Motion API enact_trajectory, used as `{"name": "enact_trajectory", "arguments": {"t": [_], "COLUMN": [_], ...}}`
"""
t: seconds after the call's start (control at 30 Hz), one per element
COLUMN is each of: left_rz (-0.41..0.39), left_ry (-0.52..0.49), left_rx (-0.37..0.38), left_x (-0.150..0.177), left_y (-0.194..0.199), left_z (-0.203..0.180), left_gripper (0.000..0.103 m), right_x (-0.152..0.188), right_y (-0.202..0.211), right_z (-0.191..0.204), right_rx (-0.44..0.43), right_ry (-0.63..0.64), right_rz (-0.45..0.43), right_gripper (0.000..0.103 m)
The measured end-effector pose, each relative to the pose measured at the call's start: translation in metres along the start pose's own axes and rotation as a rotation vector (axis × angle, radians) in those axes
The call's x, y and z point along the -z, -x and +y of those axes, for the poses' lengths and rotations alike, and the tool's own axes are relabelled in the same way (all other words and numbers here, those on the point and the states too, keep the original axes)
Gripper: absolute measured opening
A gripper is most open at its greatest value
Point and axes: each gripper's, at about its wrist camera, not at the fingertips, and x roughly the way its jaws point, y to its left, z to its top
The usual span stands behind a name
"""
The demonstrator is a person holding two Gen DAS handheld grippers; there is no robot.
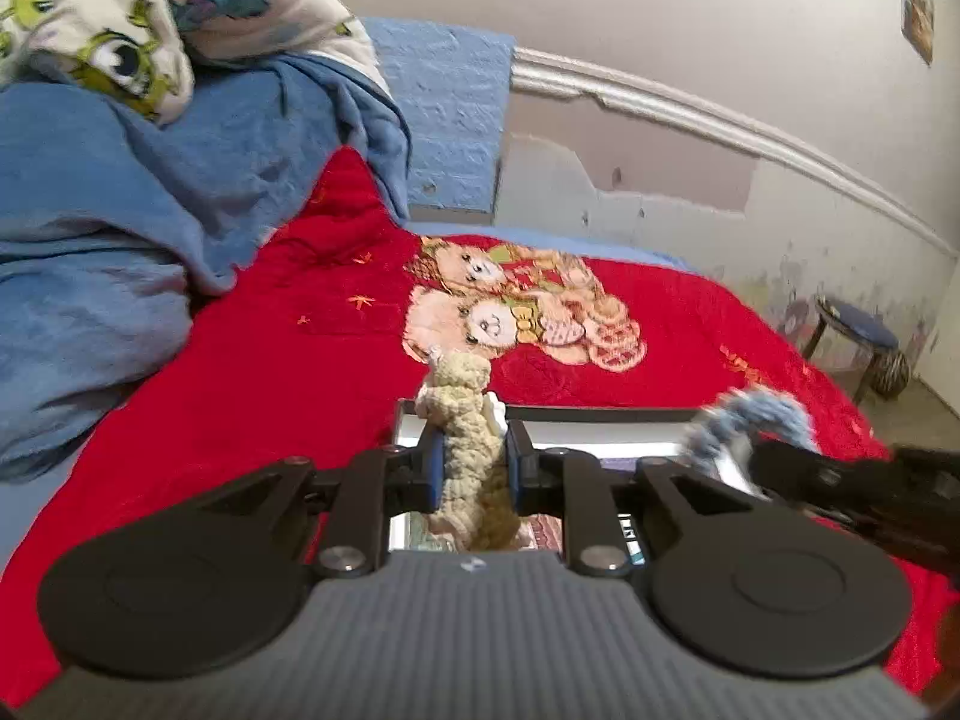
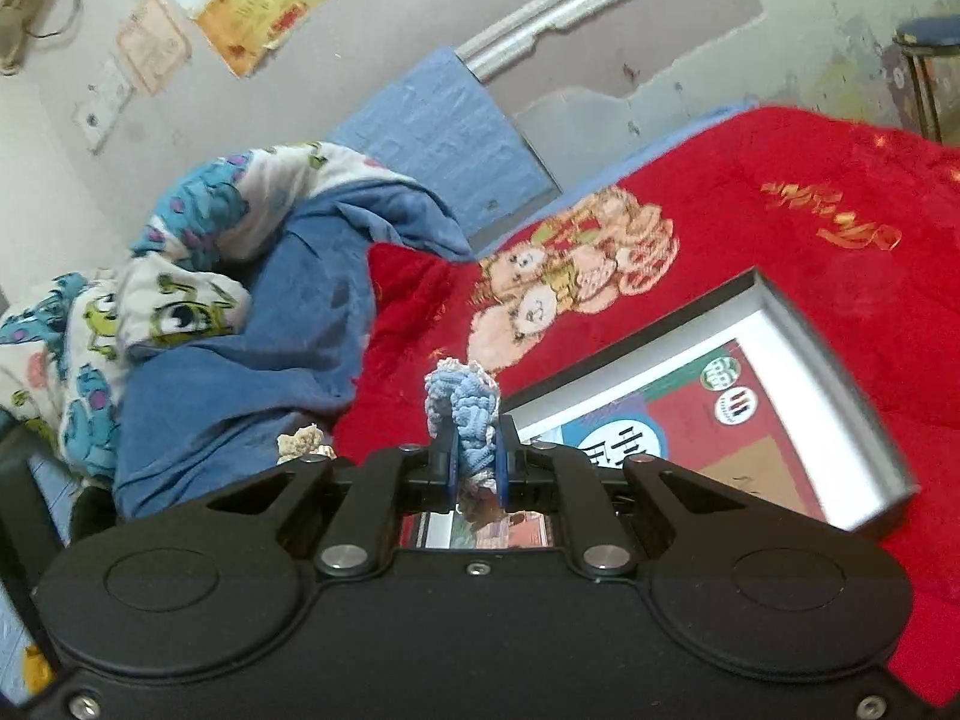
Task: Organize objects
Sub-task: 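Lift and carry both held scrunchies up and over the black box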
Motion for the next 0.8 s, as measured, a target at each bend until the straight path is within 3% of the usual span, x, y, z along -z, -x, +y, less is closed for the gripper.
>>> {"name": "enact_trajectory", "arguments": {"t": [0.23, 0.4, 0.5, 0.8], "left_rz": [0.062, 0.204, 0.213, 0.23], "left_ry": [-0.047, 0.003, -0.041, -0.02], "left_rx": [0.058, 0.057, 0.045, 0.053], "left_x": [0.015, 0.031, 0.036, 0.039], "left_y": [-0.049, -0.084, -0.086, -0.085], "left_z": [0.002, 0.011, 0.006, 0.004], "left_gripper": [0.024, 0.024, 0.024, 0.025], "right_x": [0.011, 0.024, 0.031, 0.039], "right_y": [-0.073, -0.101, -0.112, -0.117], "right_z": [-0.023, -0.031, -0.035, -0.037], "right_rx": [-0.008, 0.044, 0.094, 0.085], "right_ry": [-0.056, -0.027, -0.036, -0.074], "right_rz": [0.067, 0.121, 0.164, 0.207], "right_gripper": [0.012, 0.012, 0.012, 0.012]}}
